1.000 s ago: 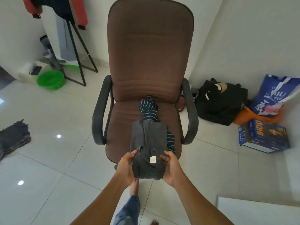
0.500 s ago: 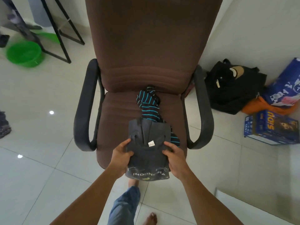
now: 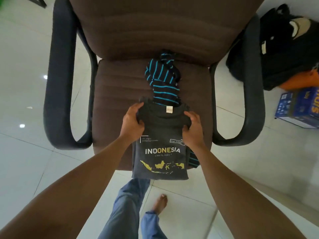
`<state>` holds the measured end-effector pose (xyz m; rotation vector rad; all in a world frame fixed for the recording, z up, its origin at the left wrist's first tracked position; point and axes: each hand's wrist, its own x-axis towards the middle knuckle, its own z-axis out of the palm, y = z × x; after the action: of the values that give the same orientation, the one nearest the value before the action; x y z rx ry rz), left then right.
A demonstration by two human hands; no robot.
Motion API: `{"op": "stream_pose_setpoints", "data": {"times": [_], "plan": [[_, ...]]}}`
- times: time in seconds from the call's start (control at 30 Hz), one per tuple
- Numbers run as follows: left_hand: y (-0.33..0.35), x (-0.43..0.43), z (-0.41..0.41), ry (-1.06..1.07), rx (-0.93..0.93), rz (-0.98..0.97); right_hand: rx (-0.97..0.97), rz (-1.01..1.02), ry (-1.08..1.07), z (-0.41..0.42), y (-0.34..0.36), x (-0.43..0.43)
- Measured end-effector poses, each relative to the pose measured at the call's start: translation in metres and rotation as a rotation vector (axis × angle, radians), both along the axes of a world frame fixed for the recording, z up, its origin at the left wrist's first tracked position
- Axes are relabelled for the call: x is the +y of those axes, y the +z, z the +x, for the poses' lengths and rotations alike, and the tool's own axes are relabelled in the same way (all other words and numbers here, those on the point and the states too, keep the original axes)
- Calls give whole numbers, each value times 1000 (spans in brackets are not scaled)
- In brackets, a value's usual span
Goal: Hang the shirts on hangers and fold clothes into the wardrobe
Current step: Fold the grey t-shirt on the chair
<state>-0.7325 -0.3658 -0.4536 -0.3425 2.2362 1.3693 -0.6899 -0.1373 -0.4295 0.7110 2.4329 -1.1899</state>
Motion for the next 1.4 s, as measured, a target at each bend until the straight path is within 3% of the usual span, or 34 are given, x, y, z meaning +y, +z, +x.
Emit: {"op": "stream_pose_setpoints", "data": {"times": [0.13, 0.23, 0.4, 0.6, 0.73, 1.07, 1.13, 1.3, 1.4], "plan": [[-8, 3, -8, 18, 96, -65, 69, 32, 40, -13, -10, 5], [-12, 7, -14, -34, 98, -103, 15, 39, 71, -17, -22, 11], [-17, 0, 0, 0, 77, -233, 25, 51, -113, -3, -24, 12], [-13, 0, 62, 83, -279, -194, -172, 33, -274, 65, -41, 6], [-10, 9, 87, 166, -389, -102, -222, 35, -186, 82, -35, -13], [1, 4, 103, 230, -247, -76, -339, 97, -196, 83, -29, -37], [1, 4, 103, 229, -200, -51, -289, 139, -175, 83, -27, -36], [23, 4, 103, 241, -89, 17, -85, -24, -228, 83, 1, -35], [46, -2, 94, 225, -129, 122, -63, -144, -206, 82, 24, -33]]}}
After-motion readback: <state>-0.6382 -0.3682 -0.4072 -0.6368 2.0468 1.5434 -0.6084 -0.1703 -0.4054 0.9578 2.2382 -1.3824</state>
